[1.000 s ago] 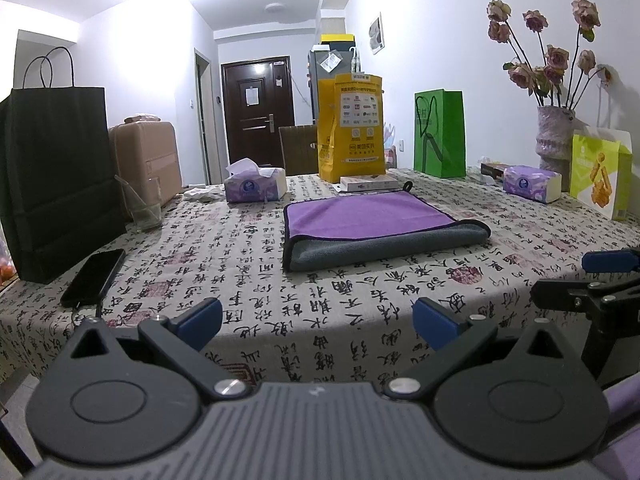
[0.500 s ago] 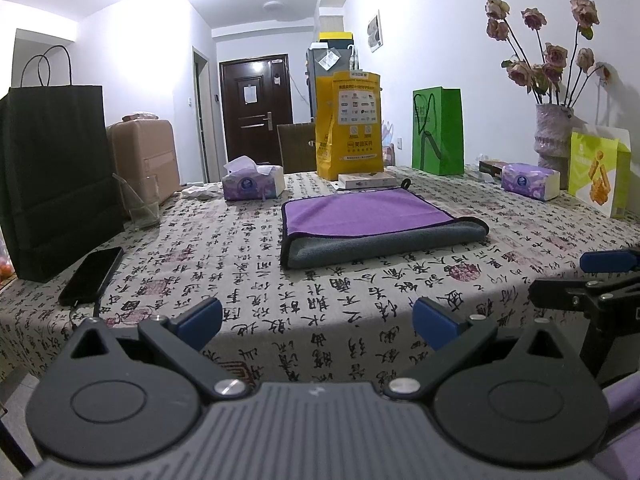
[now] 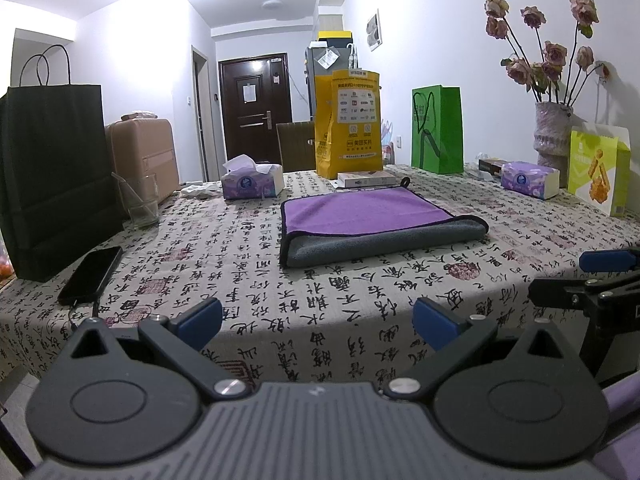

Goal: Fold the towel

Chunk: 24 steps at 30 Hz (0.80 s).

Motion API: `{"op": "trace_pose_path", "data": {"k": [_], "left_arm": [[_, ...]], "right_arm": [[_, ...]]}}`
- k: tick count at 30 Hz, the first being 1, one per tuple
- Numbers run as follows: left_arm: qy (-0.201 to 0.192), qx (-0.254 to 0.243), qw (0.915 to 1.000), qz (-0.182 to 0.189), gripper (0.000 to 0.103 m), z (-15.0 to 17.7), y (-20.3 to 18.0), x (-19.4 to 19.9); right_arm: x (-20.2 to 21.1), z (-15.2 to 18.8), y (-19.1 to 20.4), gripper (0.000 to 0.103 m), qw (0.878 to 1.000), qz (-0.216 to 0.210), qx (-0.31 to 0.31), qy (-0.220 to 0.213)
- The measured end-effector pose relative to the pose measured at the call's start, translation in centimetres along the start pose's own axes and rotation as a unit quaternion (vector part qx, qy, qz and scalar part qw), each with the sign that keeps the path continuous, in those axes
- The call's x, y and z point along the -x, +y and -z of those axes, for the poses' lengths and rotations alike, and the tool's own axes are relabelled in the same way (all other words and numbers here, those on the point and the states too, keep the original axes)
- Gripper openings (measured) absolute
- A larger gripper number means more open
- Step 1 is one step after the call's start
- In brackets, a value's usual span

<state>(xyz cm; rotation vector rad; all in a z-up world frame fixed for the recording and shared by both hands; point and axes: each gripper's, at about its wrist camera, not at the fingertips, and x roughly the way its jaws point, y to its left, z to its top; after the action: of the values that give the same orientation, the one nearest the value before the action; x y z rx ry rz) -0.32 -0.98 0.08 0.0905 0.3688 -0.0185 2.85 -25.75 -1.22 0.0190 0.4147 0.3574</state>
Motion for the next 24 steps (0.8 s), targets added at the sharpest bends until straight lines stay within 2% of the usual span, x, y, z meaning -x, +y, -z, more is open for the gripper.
{"op": "trace_pose_path", "data": {"k": [9,18,24], "left_arm": [[0.011,-0.002,0.9999,-0.004,0.103,0.5,0.0,-1.6],[0.029,0.001,0.9995,-0.014,0.103,-1.1,0.5,-4.6],[0.048,0.005,0.9988,-0.010,0.103,-2.1,0.4,-7.6]], "right_arm": [[-0.6,0.1,-0.7,0.103,1.000,0.006,-0.013,0.003],[-2.3,-0.7,-2.2,0.103,0.999,0.020,-0.027,-0.003],[-4.0,-1.5,-4.0,0.103,0.998,0.045,-0.035,-0.002]]}}
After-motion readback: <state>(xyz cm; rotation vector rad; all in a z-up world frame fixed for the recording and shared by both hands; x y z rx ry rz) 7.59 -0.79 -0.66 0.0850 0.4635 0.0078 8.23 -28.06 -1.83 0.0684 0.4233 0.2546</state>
